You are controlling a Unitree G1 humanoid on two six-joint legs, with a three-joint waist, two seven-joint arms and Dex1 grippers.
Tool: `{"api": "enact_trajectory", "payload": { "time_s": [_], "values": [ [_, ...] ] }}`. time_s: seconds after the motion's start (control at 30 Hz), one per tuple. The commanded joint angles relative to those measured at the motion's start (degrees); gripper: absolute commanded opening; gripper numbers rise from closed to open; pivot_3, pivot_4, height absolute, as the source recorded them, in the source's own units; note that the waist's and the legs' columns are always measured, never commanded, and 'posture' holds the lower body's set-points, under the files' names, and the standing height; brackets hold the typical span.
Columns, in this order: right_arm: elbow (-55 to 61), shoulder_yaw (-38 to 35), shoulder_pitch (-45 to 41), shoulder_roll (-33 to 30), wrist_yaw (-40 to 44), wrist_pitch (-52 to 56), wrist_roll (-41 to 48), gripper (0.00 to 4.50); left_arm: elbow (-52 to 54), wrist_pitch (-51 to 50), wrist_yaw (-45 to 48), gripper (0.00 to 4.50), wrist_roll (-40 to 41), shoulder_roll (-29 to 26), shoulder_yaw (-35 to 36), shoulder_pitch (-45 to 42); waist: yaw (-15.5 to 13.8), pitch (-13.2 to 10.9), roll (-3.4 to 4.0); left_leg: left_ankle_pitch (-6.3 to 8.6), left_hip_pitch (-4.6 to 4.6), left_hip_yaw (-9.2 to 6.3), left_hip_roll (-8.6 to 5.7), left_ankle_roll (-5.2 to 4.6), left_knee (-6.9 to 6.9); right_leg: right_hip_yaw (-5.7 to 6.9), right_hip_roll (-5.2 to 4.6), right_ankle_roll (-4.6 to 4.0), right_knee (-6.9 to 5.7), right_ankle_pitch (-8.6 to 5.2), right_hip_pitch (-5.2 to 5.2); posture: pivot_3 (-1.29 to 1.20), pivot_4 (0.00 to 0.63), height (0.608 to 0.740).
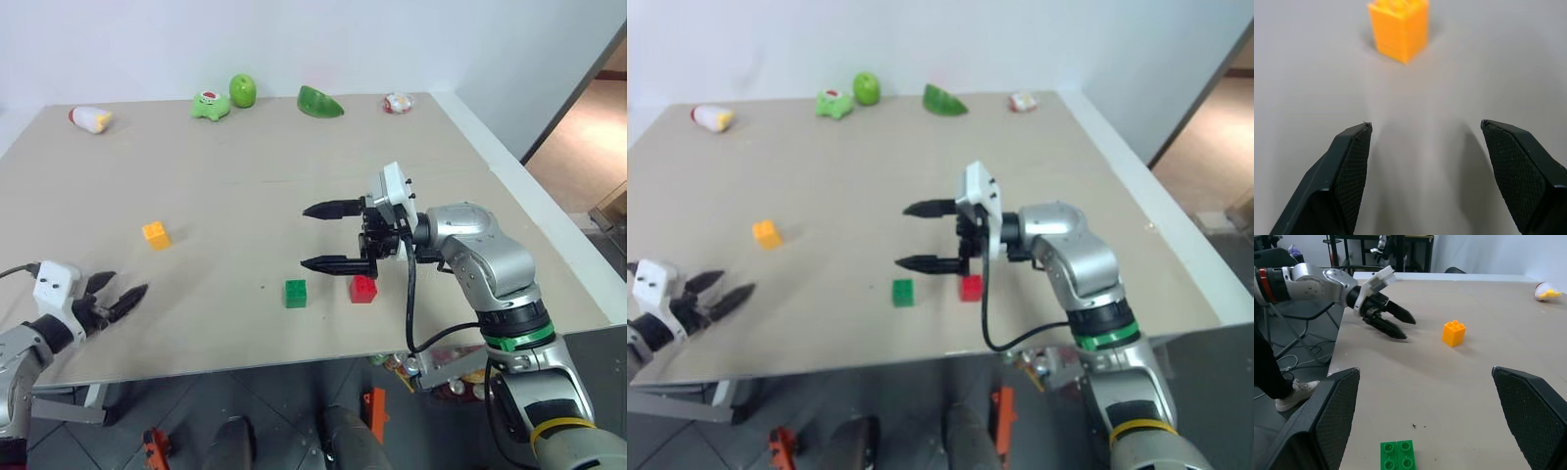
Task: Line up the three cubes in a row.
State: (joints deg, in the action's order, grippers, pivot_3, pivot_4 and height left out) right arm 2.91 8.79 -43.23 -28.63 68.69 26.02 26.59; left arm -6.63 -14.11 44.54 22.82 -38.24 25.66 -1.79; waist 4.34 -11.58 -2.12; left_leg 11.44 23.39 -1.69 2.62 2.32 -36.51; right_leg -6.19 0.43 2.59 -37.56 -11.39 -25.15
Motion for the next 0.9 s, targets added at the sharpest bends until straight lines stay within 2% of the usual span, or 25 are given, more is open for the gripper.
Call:
{"api": "enact_trajectory", "payload": {
  "time_s": [0.03,0.53,0.73,0.9],
  "values": [
    [1.06,0.37,-1.46,0.94,0.07,-0.84,0.07,4.5,-4.14,2.0,-0.33,3.67,-0.73,-1.11,-0.36,-4.0,0.02,0.0,0.0,0.0,-0.01,0.0,0.03,0.0,0.0,0.0,0.04,-0.03,0.0,0.02,0.0,0.0,0.15,0.733],
    [2.1,-0.43,-0.32,1.32,-3.25,-1.0,-0.88,4.5,-34.53,11.4,4.11,3.67,-8.56,-3.3,-9.8,-28.91,-0.01,0.02,-0.04,0.0,0.03,-0.08,0.13,0.01,0.03,0.05,0.2,0.09,-0.04,0.23,-0.05,0.0,0.15,0.733],
    [2.57,-0.71,-0.08,0.86,-4.12,-0.93,-0.75,4.5,-42.7,14.23,6.48,3.67,-10.42,-4.13,-11.88,-36.18,0.03,0.02,-0.04,0.0,0.03,-0.08,0.13,0.0,0.07,0.06,0.21,0.09,-0.04,0.23,-0.07,0.0,0.15,0.733],
    [2.93,-1.06,0.23,0.33,-4.69,-0.83,-0.52,4.5,-45.87,15.44,7.89,3.67,-10.7,-4.13,-12.15,-38.71,0.02,0.02,-0.04,0.0,0.04,-0.08,0.13,0.0,0.07,0.05,0.21,0.1,-0.04,0.22,-0.07,0.0,0.15,0.733]
  ]
}}
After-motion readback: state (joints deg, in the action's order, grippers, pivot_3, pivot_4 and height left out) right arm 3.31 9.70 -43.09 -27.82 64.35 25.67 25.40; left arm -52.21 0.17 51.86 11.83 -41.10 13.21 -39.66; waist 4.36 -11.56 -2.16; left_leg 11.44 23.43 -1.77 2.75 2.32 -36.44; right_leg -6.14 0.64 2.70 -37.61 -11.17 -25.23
